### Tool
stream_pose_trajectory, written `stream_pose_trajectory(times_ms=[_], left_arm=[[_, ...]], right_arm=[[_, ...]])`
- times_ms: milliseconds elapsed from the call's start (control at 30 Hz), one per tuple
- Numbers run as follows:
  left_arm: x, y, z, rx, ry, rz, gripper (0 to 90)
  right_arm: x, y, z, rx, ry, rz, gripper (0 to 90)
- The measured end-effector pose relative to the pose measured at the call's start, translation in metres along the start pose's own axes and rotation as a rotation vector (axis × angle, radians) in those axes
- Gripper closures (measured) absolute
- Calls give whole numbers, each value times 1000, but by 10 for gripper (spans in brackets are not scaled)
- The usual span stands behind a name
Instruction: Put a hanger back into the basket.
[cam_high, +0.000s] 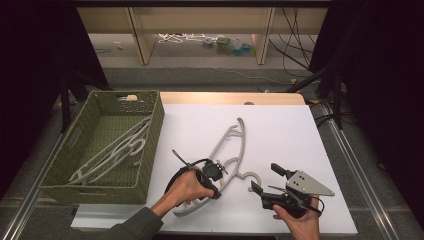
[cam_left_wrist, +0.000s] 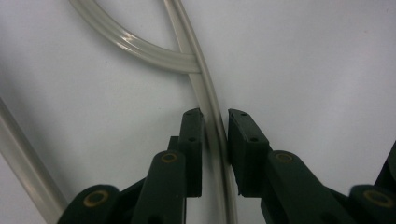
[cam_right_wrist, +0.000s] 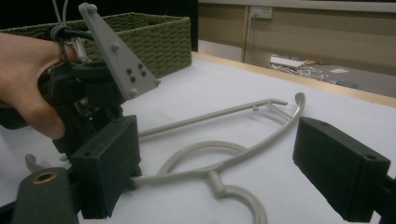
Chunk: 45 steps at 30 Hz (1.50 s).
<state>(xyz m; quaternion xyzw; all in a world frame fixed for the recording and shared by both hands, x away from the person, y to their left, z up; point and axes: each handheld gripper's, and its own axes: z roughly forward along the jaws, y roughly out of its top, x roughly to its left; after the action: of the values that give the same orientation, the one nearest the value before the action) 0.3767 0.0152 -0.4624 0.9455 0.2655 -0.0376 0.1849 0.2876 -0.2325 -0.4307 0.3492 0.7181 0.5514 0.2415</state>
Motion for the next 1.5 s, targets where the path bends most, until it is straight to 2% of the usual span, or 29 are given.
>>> stream_pose_trajectory(times_ms=[33, 133, 200, 267, 300, 467, 500, 533, 600, 700, 767, 833, 900, 933, 1033, 1067, 1167, 1200, 1267, 1333, 1400, 1500], left_arm=[[-1, 1, 1, -14, 2, -18, 765], [-1, 2, 1, 2, 6, -8, 772], [4, 3, 0, 25, -19, -12, 779], [11, 3, 1, 8, -68, -70, 792], [13, 3, 1, 5, -81, -79, 797], [13, 1, 1, -6, -78, -71, 823], [13, 0, 1, -13, -84, -76, 823], [15, -1, 0, -15, -88, -69, 823], [16, -2, 0, -26, -102, -84, 824], [17, -3, -1, -34, -90, -65, 825], [19, -4, -4, -33, -102, -60, 825], [20, -6, -8, -77, -128, -105, 825], [23, -7, -12, -100, -148, -118, 825], [27, -8, -15, -104, -148, -111, 824], [31, -11, -22, -164, -159, -174, 824], [32, -12, -23, -193, -157, -194, 824], [39, -15, -33, -212, -167, -196, 823], [40, -15, -36, -233, -183, -217, 823], [44, -17, -42, -257, -187, -224, 823], [46, -18, -48, -302, -192, -257, 823], [51, -20, -55, -343, -221, -291, 823], [55, -23, -62, -376, -214, -313, 823]], right_arm=[[0, 0, 0, 0, 1, 0, 156], [0, 0, 0, -1, 1, 0, 156], [0, 0, 0, -2, -3, -1, 156], [0, 0, 0, 0, 1, 0, 156], [0, 0, 0, 1, 3, -1, 156], [-1, 0, 0, 7, 7, 4, 156], [-1, 0, -1, 13, 2, 4, 156], [0, 0, 0, -5, -5, 1, 157], [0, 0, 0, -2, 2, 1, 156], [0, 0, 0, -2, 1, 1, 156], [-1, 0, 0, -2, -3, 0, 156], [0, 0, 0, -2, -2, 1, 156], [0, 0, 0, -1, 2, 0, 156], [0, 0, 0, -2, -2, 0, 157], [0, 1, -2, -6, 5, 4, 158], [0, 1, -1, -27, 8, 7, 158], [0, 1, -1, -17, 7, 4, 157], [0, 1, -1, -9, -5, -4, 157], [0, 1, -1, -12, 5, -1, 157], [0, 1, -2, -5, -3, -4, 157], [0, 1, -1, -12, 9, 6, 157], [0, 1, -1, -7, -3, -2, 157]])
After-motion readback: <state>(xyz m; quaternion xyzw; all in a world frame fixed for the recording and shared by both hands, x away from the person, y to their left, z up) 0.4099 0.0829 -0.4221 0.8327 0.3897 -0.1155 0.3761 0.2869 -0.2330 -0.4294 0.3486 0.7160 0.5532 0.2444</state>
